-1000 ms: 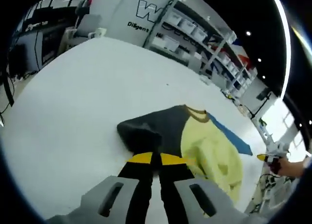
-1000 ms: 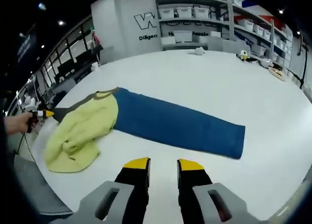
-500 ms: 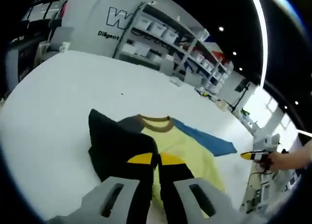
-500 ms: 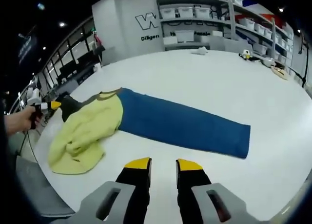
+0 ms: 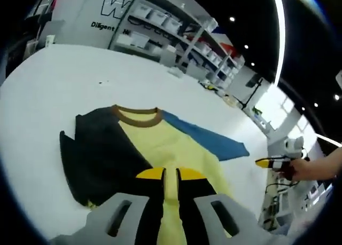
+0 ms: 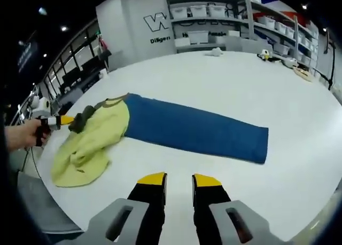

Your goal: Fold the garment on the visible template until the final outline fits inside the template.

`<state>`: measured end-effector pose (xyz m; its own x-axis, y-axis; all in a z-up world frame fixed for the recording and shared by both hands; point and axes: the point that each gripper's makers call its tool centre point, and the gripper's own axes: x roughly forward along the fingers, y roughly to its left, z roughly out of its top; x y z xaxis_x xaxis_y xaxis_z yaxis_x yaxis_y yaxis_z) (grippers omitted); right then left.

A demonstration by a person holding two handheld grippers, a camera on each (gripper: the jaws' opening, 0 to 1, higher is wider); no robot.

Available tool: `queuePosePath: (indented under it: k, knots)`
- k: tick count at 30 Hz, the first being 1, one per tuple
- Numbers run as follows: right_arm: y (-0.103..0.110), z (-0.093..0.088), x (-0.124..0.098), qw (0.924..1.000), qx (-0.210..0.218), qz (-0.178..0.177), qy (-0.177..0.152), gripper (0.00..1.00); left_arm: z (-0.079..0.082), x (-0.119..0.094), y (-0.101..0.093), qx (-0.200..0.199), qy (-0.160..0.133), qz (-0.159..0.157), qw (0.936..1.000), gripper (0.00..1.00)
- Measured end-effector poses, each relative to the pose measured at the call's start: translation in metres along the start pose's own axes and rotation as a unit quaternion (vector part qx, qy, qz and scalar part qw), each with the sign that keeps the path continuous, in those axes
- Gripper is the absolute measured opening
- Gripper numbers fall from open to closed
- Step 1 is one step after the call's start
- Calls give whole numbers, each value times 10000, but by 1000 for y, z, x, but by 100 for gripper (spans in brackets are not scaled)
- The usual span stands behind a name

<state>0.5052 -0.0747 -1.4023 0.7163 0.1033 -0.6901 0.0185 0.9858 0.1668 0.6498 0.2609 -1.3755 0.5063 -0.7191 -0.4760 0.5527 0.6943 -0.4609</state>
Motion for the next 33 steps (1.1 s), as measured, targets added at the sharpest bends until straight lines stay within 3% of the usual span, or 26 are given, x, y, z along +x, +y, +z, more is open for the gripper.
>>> queuePosePath:
  k: [6,11,17,19,22,24,25,26,31,33]
  knots:
    - [2,-1,4,10000,15,24,10,12,22,-31,11,379,-291,-41,9988,6]
    - [3,0,6,10000,40,31,-2,13,40,-50,47,706,-415,273,9963,9]
    - [3,-1,4,10000,-1,24,28,13,46,-52,109,1441,63,723,9869,14]
    - [1,-3,3,10000,23,7,36,13,47,-52,122,2123,362,833,9730,15]
    - [-1,-5,0,10000,46,-28,57,13,50,-47,128,2664,640,676,9594,16]
    - [-3,-6,-1,9999,49,-48,77,12,50,-43,131,3041,931,576,9463,15]
    - [-4,-7,-1,9999,50,-67,87,13,50,-40,131,3344,1096,446,9350,15]
    - [-6,-8,-2,9999,62,-80,91,12,49,-39,131,3425,1159,413,9314,15]
    - [-8,-11,-3,9998,75,-120,134,12,48,-32,131,4300,1676,-92,8871,16]
    - [-9,-13,-3,9997,92,-168,143,13,48,-29,126,4537,1736,-286,8736,18]
